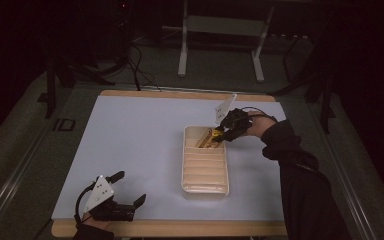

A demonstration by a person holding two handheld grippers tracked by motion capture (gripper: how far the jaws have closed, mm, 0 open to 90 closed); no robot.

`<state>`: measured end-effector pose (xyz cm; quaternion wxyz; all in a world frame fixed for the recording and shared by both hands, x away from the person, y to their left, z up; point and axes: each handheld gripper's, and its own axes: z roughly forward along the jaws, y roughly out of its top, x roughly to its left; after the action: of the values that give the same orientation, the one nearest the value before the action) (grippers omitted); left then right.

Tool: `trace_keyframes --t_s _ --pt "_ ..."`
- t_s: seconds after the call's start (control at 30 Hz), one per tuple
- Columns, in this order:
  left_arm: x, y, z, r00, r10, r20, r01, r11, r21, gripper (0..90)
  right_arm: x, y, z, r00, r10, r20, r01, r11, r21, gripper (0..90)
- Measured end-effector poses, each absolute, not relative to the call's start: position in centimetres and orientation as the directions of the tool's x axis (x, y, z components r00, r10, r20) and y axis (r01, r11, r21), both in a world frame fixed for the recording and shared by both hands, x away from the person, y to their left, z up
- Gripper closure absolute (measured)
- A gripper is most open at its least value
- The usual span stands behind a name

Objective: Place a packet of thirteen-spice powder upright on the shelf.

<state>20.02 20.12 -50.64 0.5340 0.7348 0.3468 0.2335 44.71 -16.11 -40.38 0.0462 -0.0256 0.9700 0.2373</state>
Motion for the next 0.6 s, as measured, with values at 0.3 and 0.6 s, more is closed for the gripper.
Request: trace_keyframes --t_s 0.3,0.6 --pt "20.0 20.0 -50.6 0.655 0.755 -0.022 0.258 -0.196 0.946 0.0 45.3 -14.7 -41.4 -0.997 -0.019 -0.075 -0.053 0.879 0.474 66.7" --pt "20.0 20.0 -50.5 0.657 0.753 -0.021 0.254 -0.195 0.947 0.0 45.1 -13.9 -41.5 -0.997 -0.01 -0.071 -0.043 0.87 0.492 59.4"
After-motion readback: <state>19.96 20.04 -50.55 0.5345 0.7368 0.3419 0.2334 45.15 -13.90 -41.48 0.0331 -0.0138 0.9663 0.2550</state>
